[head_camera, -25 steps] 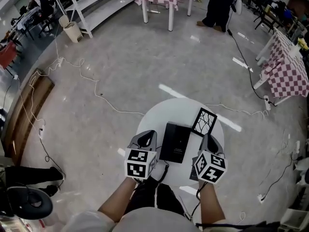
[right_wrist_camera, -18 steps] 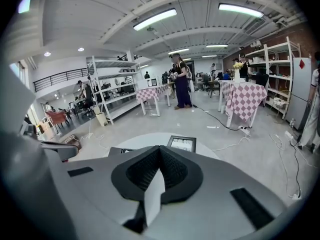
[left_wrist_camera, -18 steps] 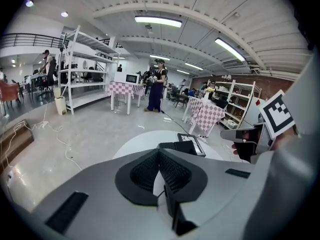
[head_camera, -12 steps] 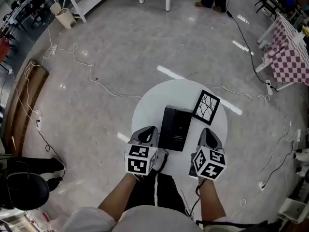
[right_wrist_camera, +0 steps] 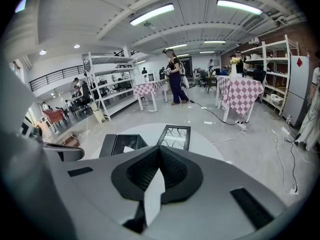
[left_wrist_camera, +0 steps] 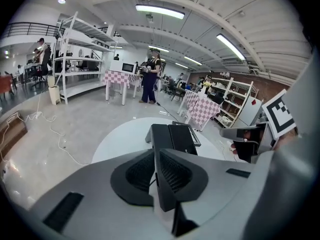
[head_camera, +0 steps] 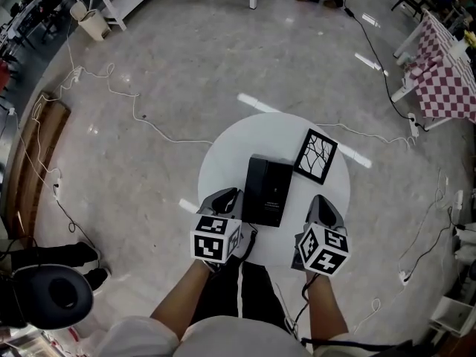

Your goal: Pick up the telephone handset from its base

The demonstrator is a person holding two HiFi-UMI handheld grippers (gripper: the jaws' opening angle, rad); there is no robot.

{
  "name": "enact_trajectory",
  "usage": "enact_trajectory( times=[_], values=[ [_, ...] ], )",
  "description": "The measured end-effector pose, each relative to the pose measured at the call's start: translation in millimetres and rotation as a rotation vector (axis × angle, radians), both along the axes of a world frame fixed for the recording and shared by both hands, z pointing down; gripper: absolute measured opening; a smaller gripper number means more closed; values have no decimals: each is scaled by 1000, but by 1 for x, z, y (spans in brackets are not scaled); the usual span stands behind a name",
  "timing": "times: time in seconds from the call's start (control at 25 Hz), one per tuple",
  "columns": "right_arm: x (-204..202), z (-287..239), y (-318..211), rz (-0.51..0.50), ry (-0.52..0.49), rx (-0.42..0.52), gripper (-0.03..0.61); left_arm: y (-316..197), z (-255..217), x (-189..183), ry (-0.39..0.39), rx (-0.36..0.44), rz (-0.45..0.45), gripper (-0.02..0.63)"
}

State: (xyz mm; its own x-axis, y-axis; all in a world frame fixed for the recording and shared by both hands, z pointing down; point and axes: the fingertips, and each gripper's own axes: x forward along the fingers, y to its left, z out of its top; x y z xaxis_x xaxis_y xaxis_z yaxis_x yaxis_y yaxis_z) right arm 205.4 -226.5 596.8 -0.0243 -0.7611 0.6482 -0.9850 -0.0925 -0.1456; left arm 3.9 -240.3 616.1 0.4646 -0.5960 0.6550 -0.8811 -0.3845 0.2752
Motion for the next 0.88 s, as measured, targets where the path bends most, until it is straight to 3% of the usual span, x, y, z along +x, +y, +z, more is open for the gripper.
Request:
enact_trajectory(
  times=[0.08,0.16,0.32,0.44,0.88],
  values=[
    [1,1,1,3,-1,-3,22,-2,2,2,10,-13,8,39],
    [1,1,1,7,-1,-5,21,-3,5,4,18,-29,16,106],
    [3,3,2,14,-3,-11,22,-3,9,10,30,-58,38,129],
    [4,5,3,22,-4,-17,21,1,16,17,54,-98,73,195],
    [11,16,16,49,1,-46,23,2,41,34,103,-187,128,264]
  ],
)
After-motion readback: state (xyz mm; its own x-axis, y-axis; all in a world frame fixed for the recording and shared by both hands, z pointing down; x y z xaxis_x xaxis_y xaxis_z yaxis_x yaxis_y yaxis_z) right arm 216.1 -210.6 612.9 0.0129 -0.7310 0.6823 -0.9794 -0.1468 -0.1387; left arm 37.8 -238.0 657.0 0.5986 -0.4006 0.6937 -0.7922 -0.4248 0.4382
